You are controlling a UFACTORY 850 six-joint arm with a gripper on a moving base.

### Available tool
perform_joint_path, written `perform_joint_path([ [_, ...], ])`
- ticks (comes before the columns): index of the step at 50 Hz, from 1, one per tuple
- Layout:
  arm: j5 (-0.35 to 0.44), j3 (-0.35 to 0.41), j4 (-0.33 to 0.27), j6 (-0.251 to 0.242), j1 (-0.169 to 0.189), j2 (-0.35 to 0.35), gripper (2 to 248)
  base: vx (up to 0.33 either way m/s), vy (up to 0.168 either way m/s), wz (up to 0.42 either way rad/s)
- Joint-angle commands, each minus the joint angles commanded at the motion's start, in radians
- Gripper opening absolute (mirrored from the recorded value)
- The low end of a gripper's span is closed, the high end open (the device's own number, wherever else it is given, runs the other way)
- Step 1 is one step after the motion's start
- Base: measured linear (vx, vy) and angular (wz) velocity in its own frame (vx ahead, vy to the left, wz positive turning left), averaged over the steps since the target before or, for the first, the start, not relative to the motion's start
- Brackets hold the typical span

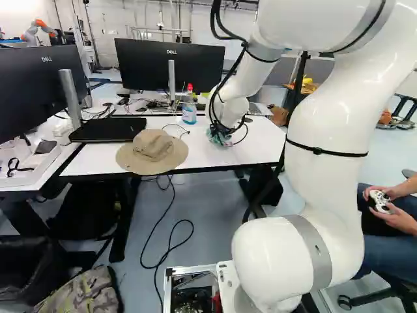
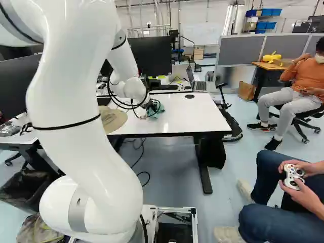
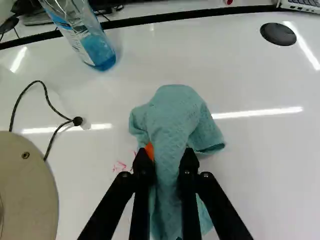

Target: Clean the table with the green towel

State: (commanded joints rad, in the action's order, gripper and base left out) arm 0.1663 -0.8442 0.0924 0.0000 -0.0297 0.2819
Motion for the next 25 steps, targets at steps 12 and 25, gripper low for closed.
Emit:
perform_joint_path([
  [12,0.000,-0.034,0.000,0.000,-0.007,0.028,62,0.000,0.000,0.000],
  [25,-0.001,-0.025,0.000,0.000,-0.007,0.000,62,0.000,0.000,0.000],
])
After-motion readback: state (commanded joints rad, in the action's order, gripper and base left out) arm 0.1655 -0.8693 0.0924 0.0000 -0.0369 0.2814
